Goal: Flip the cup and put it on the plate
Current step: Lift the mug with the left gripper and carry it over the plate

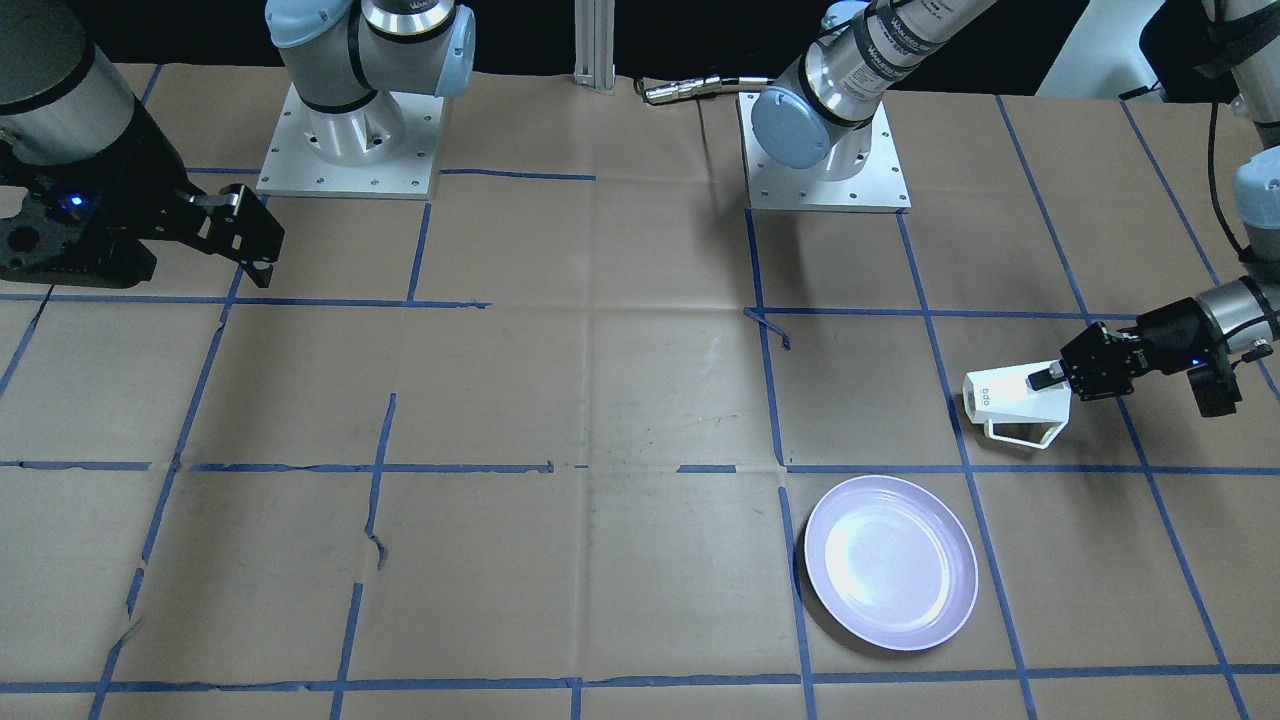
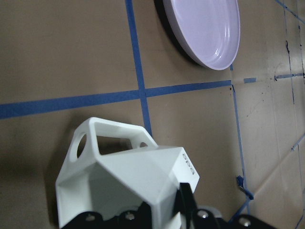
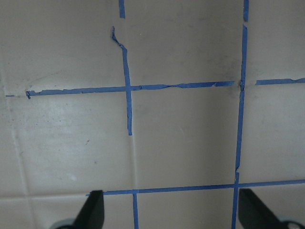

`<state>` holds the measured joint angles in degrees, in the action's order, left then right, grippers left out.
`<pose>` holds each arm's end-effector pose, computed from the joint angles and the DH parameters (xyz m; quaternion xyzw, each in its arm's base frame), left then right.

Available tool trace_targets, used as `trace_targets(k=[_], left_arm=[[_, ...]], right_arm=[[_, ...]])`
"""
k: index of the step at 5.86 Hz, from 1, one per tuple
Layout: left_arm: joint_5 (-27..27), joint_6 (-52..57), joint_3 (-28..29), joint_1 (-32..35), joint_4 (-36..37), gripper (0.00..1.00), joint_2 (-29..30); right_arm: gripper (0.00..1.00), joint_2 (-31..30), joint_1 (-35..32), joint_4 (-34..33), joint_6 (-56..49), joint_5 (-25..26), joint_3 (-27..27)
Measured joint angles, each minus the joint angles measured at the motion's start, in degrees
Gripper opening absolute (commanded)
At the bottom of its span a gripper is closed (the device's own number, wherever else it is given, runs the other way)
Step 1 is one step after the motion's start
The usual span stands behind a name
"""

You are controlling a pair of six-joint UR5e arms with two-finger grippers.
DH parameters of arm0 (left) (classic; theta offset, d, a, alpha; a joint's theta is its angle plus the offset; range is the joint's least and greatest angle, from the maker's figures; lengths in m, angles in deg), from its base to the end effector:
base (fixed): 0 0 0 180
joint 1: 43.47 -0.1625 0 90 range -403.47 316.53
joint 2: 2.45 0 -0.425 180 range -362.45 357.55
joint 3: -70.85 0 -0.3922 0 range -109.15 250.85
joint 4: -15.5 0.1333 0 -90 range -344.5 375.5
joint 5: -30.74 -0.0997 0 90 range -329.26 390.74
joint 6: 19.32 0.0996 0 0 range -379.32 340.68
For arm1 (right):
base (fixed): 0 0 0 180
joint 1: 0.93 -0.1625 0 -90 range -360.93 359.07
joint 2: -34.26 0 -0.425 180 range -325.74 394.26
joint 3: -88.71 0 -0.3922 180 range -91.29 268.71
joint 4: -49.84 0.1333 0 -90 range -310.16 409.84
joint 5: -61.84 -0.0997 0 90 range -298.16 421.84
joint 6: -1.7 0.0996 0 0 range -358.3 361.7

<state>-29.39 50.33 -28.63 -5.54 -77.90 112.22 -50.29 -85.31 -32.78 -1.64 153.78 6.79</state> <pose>0.3043 -0.4691 0.1993 -0.0578 -0.9167 0.0617 0.3904 0.0781 -0.5335 0.4961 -0.0192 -0.9988 -0.0426 0.0136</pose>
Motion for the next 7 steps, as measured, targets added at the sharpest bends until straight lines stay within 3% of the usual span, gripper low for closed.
trace_targets(k=[3,5,7], left_arm=[[-2.1,-9.2,4.9,7.8,1.4,0.0,-9.3],[-10.2,-21.6,5.9,21.4,12.1,0.0,-13.4],[-20.8,-28.7,5.3,35.6,25.3,0.0,-12.6]], right_arm=[[1.0,0.0,0.0,0.0,0.0,0.0,0.0],[1.0,0.0,0.0,0.0,0.0,0.0,0.0],[1.0,0.0,0.0,0.0,0.0,0.0,0.0]])
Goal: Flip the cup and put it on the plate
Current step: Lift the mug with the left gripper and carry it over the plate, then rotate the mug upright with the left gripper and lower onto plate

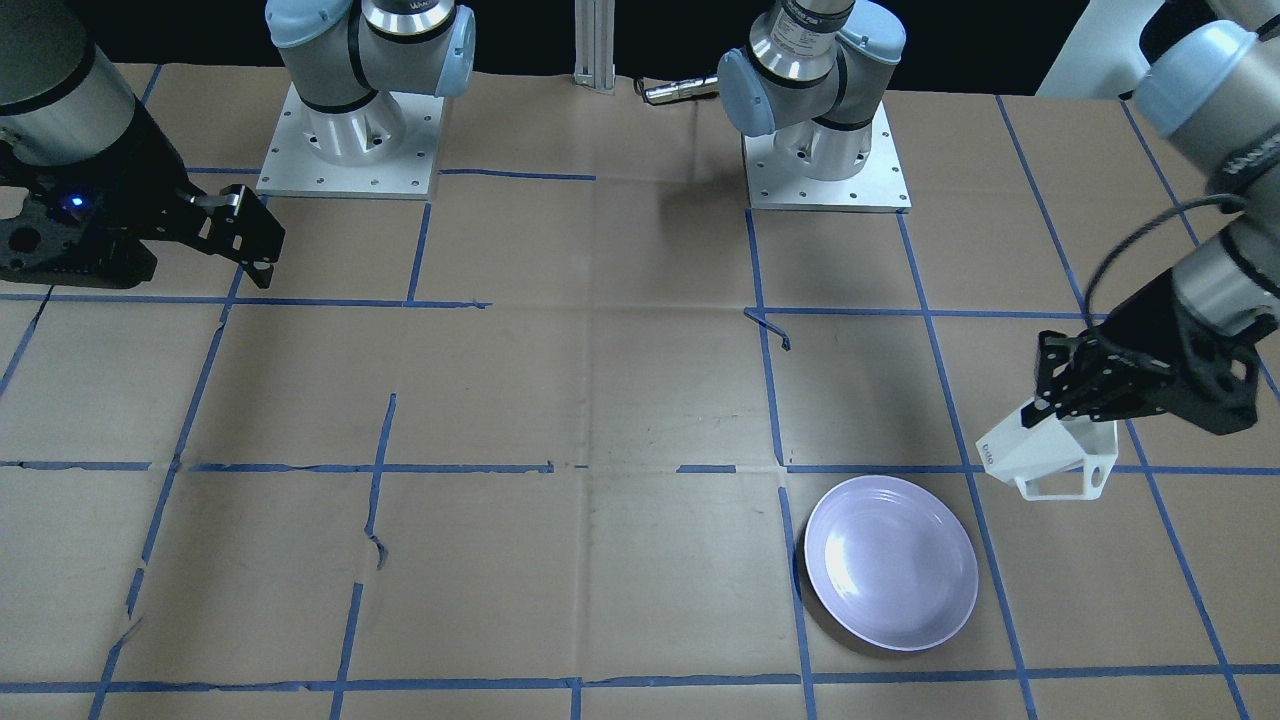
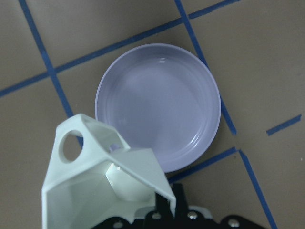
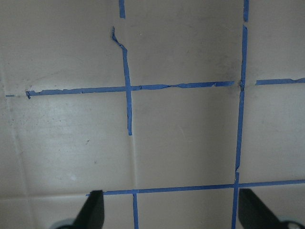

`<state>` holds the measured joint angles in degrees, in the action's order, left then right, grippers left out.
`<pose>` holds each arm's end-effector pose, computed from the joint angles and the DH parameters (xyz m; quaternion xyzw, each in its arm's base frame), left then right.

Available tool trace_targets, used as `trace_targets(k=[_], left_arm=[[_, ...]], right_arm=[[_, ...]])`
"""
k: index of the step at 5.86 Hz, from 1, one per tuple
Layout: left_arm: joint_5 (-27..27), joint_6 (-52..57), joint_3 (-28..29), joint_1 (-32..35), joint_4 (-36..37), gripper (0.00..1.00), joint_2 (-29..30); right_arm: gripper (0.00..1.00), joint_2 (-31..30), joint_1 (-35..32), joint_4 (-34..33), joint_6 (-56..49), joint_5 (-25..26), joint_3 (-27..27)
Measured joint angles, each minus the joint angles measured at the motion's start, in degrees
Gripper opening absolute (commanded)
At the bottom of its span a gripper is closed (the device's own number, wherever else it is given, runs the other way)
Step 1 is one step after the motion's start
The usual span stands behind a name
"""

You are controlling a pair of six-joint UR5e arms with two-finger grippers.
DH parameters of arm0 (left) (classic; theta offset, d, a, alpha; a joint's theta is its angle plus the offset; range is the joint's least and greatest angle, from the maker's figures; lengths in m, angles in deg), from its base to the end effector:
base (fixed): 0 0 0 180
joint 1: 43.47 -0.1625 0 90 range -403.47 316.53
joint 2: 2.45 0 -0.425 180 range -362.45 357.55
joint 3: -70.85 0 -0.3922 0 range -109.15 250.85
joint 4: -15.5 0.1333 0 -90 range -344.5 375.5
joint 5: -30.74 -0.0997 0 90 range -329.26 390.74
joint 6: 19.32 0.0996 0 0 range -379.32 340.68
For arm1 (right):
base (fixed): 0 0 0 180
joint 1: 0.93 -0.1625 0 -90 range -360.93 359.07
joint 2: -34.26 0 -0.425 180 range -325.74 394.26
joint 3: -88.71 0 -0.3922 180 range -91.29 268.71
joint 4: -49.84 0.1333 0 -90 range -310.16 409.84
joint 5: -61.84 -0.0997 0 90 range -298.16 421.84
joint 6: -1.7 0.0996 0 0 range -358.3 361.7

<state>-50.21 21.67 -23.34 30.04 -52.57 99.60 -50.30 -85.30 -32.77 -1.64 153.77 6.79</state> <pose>0.0202 -0.5929 0.3805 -0.2151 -0.9722 0.0813 0.0453 0.0780 -0.5334 0.4962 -0.0193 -0.9988 -0.0426 0.0135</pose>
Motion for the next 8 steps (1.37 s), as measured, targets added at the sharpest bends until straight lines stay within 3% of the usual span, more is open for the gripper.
trace_targets(k=[2,4,5,6,8], left_arm=[[-7.7,-4.8,-0.9,8.4,8.1,0.0,4.2],[-10.1,-5.5,-1.8,11.3,12.0,0.03,9.1],[-10.3,-5.5,-2.5,11.8,13.7,0.16,10.5],[-10.4,-5.5,-3.4,12.0,15.1,0.99,11.0],[-10.8,-5.5,-4.3,12.1,15.6,0.99,11.0]], right_arm=[[1.0,0.0,0.0,0.0,0.0,0.0,0.0],[1.0,0.0,0.0,0.0,0.0,0.0,0.0],[1.0,0.0,0.0,0.0,0.0,0.0,0.0],[1.0,0.0,0.0,0.0,0.0,0.0,0.0],[1.0,0.0,0.0,0.0,0.0,0.0,0.0]])
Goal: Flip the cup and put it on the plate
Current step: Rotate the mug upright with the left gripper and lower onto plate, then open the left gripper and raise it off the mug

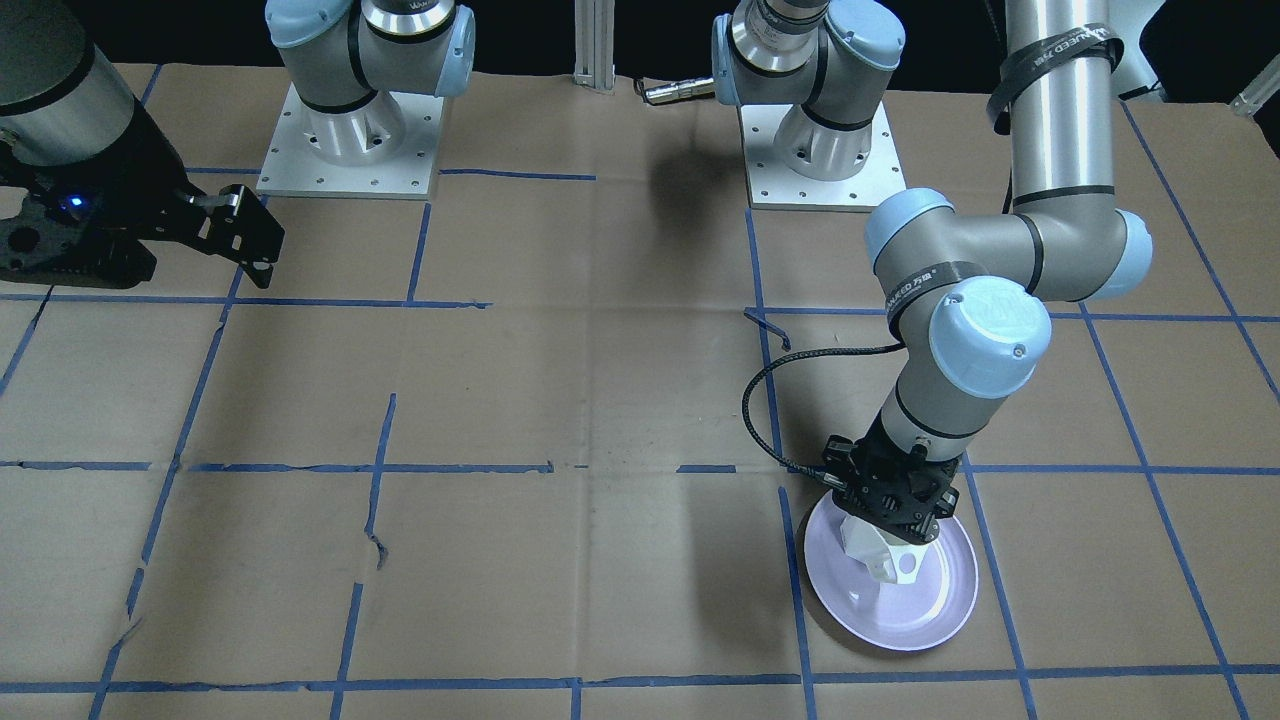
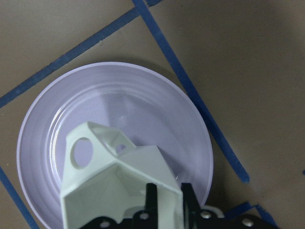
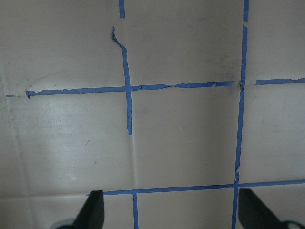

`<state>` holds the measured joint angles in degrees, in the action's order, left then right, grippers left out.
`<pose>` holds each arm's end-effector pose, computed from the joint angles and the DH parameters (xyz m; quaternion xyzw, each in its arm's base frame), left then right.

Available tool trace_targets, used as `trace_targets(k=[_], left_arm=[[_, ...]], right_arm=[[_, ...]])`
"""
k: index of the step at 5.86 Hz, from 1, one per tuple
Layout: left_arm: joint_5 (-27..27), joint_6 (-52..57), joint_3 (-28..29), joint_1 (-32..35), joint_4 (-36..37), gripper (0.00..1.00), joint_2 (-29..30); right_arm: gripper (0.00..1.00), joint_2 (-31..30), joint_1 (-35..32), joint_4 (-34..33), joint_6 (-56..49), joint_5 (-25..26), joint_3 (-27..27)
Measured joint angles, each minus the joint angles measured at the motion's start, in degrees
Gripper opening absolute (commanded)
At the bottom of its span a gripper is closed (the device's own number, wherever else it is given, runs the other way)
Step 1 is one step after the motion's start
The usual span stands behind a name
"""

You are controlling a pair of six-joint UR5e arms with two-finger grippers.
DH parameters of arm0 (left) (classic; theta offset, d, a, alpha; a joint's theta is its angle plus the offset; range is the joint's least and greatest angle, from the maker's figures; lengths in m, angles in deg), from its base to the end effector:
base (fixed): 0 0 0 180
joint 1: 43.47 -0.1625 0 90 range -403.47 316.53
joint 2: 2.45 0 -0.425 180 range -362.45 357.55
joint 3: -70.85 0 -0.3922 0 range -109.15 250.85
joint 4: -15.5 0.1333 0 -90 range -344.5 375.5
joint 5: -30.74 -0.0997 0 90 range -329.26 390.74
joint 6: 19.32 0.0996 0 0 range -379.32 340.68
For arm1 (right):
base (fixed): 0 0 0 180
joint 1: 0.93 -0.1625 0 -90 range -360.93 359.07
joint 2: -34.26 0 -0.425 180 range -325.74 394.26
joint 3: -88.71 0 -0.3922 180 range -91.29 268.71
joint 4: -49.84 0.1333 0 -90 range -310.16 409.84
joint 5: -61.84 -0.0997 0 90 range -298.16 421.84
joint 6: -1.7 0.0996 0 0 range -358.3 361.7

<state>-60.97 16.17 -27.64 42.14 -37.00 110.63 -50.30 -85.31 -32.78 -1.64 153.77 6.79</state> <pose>-0.0832 -0.6184 0.2594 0.2669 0.9622 -0.0435 0.0316 0.0781 -0.5334 0.4962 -0.0192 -0.9988 -0.0425 0.0135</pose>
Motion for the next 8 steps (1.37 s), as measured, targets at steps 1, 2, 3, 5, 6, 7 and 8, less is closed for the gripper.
trace_targets(k=[1,2,3,5,6,7,8], left_arm=[[-0.1,-0.2,0.3,0.0,-0.5,0.99,-0.4],[0.0,-1.4,1.4,0.1,-2.6,0.99,-1.4],[0.1,-4.6,3.2,0.2,-6.6,0.99,-3.2],[0.5,-14.5,7.4,0.9,-16.7,0.99,-7.7],[0.8,-18.9,8.5,1.8,-21.1,0.99,-10.9],[1.2,-22.5,9.0,2.6,-25.8,0.99,-14.2],[2.4,-26.8,9.6,3.0,-30.2,0.99,-17.1]], right_arm=[[1.0,0.0,0.0,0.0,0.0,0.0,0.0],[1.0,0.0,0.0,0.0,0.0,0.0,0.0],[1.0,0.0,0.0,0.0,0.0,0.0,0.0],[1.0,0.0,0.0,0.0,0.0,0.0,0.0],[1.0,0.0,0.0,0.0,0.0,0.0,0.0],[1.0,0.0,0.0,0.0,0.0,0.0,0.0],[1.0,0.0,0.0,0.0,0.0,0.0,0.0]])
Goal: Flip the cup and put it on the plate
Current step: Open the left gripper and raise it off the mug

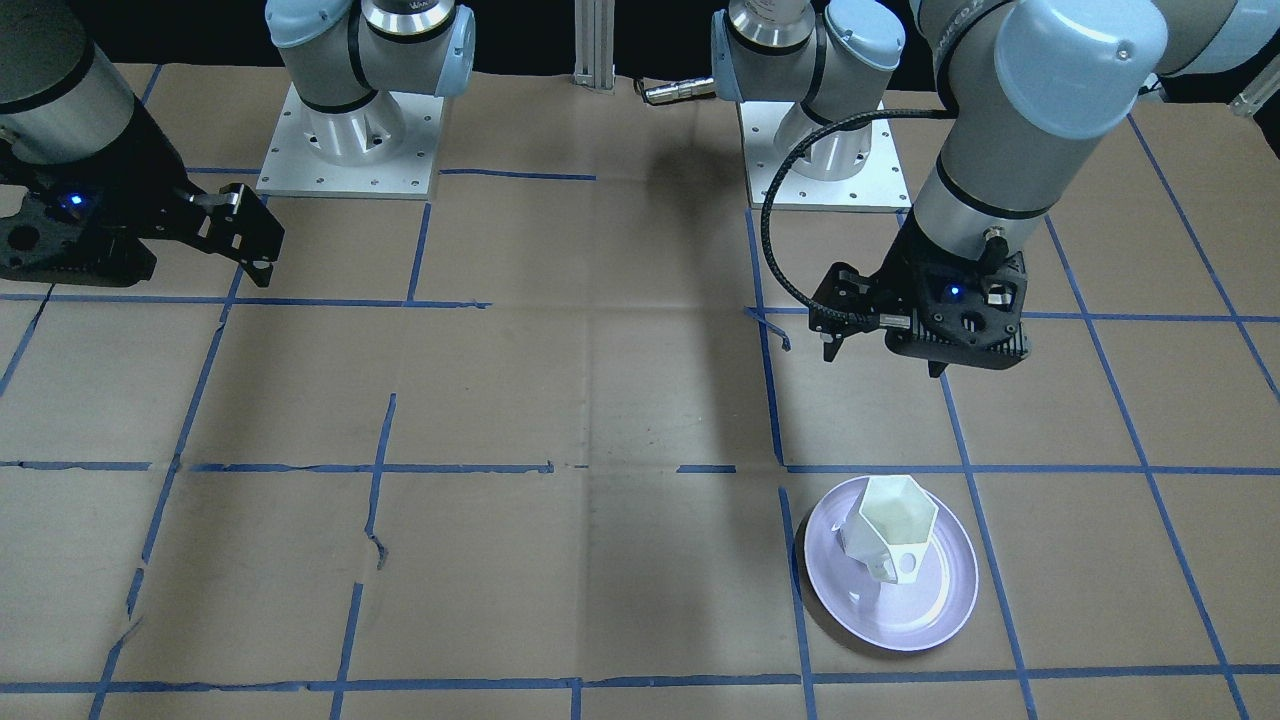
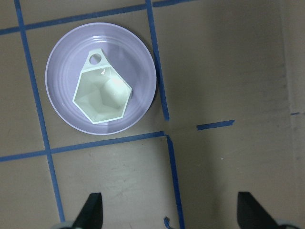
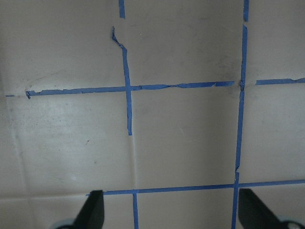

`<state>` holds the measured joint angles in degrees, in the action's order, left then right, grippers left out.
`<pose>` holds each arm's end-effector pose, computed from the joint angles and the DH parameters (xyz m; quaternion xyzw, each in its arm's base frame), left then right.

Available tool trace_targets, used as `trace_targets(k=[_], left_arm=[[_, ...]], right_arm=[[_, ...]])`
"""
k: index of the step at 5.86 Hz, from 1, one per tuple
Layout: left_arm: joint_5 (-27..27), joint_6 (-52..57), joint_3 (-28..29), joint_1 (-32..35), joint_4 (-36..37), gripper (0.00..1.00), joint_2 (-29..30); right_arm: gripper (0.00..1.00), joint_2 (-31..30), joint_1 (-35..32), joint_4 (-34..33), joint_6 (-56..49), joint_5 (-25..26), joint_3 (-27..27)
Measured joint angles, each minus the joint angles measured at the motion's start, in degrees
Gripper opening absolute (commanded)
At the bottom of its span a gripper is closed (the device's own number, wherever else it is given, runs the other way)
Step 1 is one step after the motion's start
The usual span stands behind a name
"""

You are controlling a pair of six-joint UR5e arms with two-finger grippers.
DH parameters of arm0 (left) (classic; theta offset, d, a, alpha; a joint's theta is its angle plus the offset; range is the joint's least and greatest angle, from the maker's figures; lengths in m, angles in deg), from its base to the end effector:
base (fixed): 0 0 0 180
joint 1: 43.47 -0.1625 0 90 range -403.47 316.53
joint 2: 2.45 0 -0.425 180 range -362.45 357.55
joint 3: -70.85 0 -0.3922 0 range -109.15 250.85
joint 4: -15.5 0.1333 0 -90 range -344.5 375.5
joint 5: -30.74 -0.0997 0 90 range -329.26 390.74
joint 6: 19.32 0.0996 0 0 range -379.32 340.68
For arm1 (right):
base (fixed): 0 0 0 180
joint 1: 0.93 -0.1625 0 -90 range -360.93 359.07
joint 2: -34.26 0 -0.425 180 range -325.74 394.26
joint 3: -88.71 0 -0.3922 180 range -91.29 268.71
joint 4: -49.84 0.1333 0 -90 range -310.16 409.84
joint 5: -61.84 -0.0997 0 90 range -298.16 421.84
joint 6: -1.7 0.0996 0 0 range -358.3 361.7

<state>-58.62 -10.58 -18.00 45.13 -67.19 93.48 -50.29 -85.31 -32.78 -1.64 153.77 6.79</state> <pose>-0.1212 -0.5419 0.4574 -0.0641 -0.9977 0.0225 0.0036 0.0781 -0.5335 0.4961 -0.0192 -0.9988 -0.0426 0.0135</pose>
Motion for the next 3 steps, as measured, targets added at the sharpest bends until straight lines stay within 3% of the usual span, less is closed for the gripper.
trace_targets(k=[3], left_arm=[[2.0,-4.5,0.6,0.6,-6.3,0.99,-5.5]], right_arm=[[1.0,0.0,0.0,0.0,0.0,0.0,0.0]])
